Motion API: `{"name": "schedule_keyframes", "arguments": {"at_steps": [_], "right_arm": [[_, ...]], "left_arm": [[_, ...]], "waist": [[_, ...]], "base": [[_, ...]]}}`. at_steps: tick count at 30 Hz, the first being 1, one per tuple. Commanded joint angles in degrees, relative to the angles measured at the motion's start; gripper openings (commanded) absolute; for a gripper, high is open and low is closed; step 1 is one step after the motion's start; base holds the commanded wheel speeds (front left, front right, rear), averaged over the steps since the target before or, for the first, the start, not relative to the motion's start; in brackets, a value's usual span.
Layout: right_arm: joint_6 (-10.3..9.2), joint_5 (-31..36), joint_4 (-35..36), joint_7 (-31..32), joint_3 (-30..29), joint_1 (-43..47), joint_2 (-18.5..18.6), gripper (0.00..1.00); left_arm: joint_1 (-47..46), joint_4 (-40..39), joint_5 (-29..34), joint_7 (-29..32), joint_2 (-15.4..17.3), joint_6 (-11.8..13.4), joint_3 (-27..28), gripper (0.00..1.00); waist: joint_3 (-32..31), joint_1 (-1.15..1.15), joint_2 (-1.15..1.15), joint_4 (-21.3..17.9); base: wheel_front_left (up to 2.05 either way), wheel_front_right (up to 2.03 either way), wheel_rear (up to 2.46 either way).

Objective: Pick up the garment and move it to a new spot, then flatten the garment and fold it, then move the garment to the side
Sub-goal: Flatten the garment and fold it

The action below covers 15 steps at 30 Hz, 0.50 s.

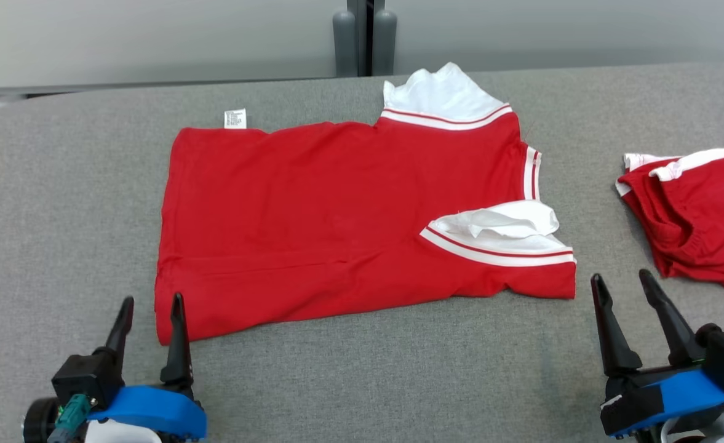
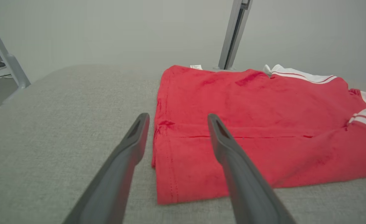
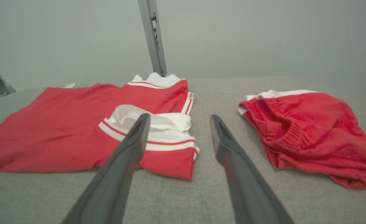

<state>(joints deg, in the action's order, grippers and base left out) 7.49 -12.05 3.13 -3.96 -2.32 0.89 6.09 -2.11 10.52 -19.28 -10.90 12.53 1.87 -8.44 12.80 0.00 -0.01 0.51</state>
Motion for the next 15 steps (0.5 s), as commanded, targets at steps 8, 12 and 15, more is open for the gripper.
{"name": "schedule_keyframes", "arguments": {"at_steps": [8, 12, 15], "right_arm": [[0.00, -2.16, -12.87, 0.61, 1.28, -6.43, 1.62, 1.00], [0.00, -3.64, -18.69, -0.27, 3.19, -10.83, 1.93, 1.00], [0.00, -4.57, -21.80, 0.40, 4.19, -12.52, 2.27, 1.00]], "left_arm": [[-4.49, 10.07, -4.33, 1.97, -1.60, -3.39, -0.39, 1.00], [-6.97, 14.23, -6.62, 3.73, -2.18, -5.15, -0.61, 1.00], [-7.82, 15.93, -7.40, 5.21, -2.36, -6.07, -1.14, 1.00]], "waist": [[5.37, 0.00, 0.01, 1.19], [6.84, 0.00, 0.01, 1.52], [7.10, 0.00, 0.01, 1.61]], "base": [[0.00, 0.00, 0.00], [0.00, 0.00, 0.00], [0.00, 0.00, 0.00]]}}
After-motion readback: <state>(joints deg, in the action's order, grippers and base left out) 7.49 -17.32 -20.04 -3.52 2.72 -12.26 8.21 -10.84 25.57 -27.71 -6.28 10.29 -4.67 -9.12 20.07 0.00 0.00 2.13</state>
